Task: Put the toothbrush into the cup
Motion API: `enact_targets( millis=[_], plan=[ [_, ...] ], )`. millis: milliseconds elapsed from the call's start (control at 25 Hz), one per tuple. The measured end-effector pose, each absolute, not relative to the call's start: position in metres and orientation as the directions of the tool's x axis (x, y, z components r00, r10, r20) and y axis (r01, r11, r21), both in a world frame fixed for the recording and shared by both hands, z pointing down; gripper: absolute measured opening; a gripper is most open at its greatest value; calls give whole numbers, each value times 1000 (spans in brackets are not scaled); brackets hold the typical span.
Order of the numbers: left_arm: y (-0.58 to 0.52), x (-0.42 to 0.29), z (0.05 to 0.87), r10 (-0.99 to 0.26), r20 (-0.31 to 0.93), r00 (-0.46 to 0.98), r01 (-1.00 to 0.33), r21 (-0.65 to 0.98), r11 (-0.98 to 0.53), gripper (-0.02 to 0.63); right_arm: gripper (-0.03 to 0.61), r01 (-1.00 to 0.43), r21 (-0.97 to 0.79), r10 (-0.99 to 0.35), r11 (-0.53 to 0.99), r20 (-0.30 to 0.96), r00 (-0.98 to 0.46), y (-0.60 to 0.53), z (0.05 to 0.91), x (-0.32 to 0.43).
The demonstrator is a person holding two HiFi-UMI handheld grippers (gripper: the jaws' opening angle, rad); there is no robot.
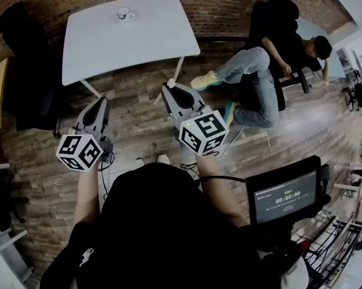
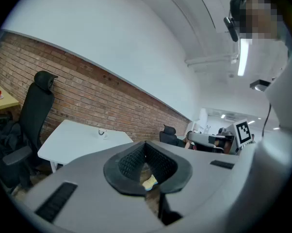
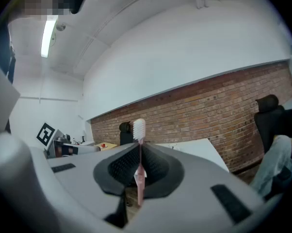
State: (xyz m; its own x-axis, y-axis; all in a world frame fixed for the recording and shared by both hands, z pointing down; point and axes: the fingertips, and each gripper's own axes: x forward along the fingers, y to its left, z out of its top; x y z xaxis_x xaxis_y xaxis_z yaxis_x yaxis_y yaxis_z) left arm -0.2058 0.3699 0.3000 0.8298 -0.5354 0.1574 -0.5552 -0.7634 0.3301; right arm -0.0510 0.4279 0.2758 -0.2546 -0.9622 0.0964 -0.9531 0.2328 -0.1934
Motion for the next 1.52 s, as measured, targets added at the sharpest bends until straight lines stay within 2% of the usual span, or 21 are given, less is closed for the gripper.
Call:
enact_targets(
  millis=[480, 680, 920, 1160, 1520],
  plan=[
    [381, -206, 312, -542, 180, 821, -569, 332, -752, 5, 15, -939, -248, -962, 237, 77, -263, 437, 284, -45],
    [359, -165, 316, -536, 222, 815, -580, 332, -744, 5, 15, -928, -296, -962, 226, 80, -260, 417, 287, -2],
    [392, -190, 322, -536, 191, 822, -568, 324, -756, 5, 15, -943, -236, -960, 235, 95, -263, 448, 298, -27],
    [373, -149, 322, -555, 242, 796, -605, 305, -735, 5, 15, -935, -271, -956, 231, 117, -270, 431, 305, 20],
    [386, -160, 323, -595, 234, 769, -639, 322, -699, 5, 17, -932, -258, -948, 253, 127, -292, 444, 311, 19]
  ],
)
